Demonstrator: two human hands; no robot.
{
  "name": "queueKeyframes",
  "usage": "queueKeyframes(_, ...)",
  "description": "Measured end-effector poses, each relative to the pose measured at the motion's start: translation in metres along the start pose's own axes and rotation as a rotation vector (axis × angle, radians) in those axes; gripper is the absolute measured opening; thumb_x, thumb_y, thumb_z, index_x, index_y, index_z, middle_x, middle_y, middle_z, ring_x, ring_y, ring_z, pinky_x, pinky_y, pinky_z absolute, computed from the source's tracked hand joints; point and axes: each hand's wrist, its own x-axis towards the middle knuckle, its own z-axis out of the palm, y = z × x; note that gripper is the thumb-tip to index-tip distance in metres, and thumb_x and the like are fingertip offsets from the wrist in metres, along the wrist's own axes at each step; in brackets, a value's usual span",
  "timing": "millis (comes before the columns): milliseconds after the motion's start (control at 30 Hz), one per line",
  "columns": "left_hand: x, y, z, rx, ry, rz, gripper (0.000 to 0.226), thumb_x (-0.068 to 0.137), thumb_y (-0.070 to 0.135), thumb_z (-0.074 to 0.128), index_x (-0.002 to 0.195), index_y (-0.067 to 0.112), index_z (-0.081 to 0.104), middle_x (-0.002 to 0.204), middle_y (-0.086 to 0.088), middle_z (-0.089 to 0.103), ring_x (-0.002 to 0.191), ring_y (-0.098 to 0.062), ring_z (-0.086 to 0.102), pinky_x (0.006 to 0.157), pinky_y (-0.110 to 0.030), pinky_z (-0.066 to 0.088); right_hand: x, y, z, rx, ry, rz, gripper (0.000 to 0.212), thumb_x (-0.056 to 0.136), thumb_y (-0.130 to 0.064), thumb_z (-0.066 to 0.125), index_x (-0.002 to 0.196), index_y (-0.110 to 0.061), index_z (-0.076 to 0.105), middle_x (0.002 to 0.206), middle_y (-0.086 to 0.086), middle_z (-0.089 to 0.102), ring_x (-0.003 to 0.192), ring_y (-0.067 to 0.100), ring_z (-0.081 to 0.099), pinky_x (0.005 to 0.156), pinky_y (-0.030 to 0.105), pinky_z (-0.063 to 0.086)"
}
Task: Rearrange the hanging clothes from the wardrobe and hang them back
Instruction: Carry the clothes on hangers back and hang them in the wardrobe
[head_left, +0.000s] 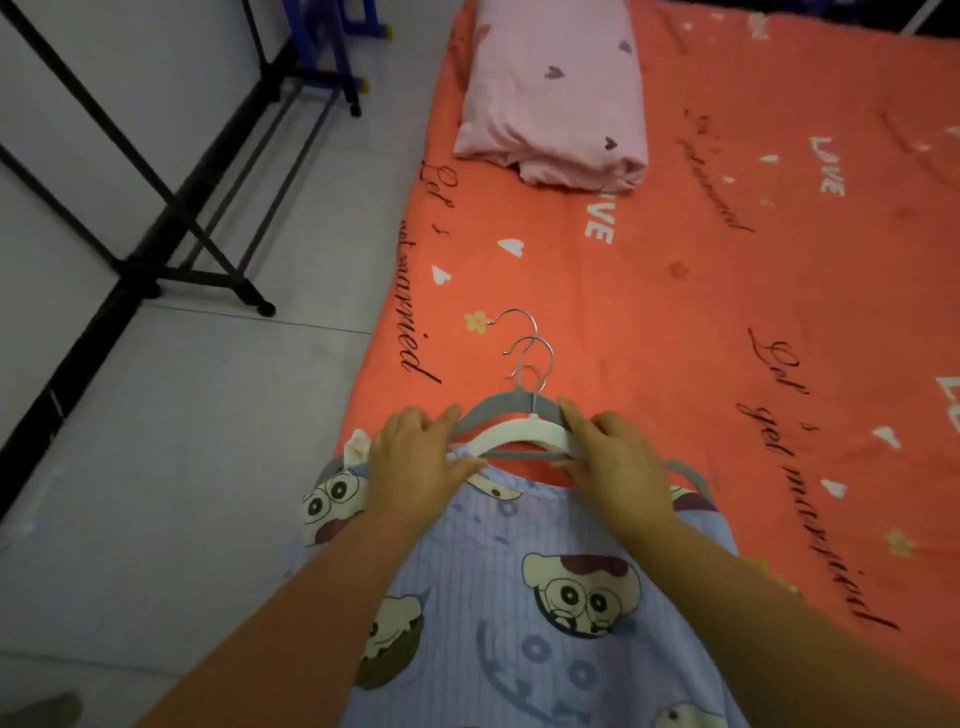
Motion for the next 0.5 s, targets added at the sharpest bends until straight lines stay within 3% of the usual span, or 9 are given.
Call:
queueKeyframes(100, 0.001, -0.014, 0.039, 0.045, -0.029, 0.006, 0.064, 0.087, 0.049, 0.055, 0.141, 0.021, 0.038, 0.122, -0.009, 0.05, 0.114, -0.026, 0.042, 0.094, -0.036, 0.031, -0.005, 0.009, 0.044, -0.009, -0.021, 0.053, 0.051, 0.092, -0.038, 0.053, 0.141, -0.028, 0.04, 0.122, 0.01, 0.053, 0.113, 0.031, 0.048, 0.089, 0.036, 0.035)
queueKeyframes(167, -0.003, -0.02, 0.057, 0.1, 0.061, 0.087, 0.055, 0.088, 0.043, 0.056, 0.134, 0.013, 0.049, 0.12, -0.013, 0.056, 0.112, -0.032, 0.051, 0.095, -0.043, 0.038, -0.013, 0.014, 0.066, -0.057, -0.018, 0.081, 0.046, 0.098, -0.04, 0.037, 0.142, -0.027, 0.037, 0.136, 0.009, 0.049, 0.125, 0.031, 0.042, 0.103, 0.043, 0.03)
queueKeyframes(267, -0.005, -0.026, 0.075, 0.182, 0.202, 0.136, 0.053, 0.088, 0.046, 0.044, 0.127, 0.012, 0.056, 0.115, -0.012, 0.062, 0.104, -0.031, 0.058, 0.09, -0.044, 0.045, -0.017, 0.015, 0.083, -0.04, 0.059, 0.078, 0.051, 0.095, -0.04, 0.025, 0.139, -0.022, 0.044, 0.134, 0.013, 0.054, 0.123, 0.037, 0.048, 0.104, 0.052, 0.032)
queueKeyframes(500, 0.0, -0.029, 0.082, 0.223, 0.115, 0.142, 0.054, 0.089, 0.046, 0.039, 0.129, 0.013, 0.054, 0.119, -0.012, 0.06, 0.109, -0.03, 0.057, 0.095, -0.046, 0.041, -0.013, 0.018, 0.09, -0.07, -0.025, 0.109, 0.056, 0.094, -0.044, 0.016, 0.143, -0.027, 0.036, 0.143, 0.009, 0.046, 0.131, 0.034, 0.041, 0.108, 0.05, 0.023)
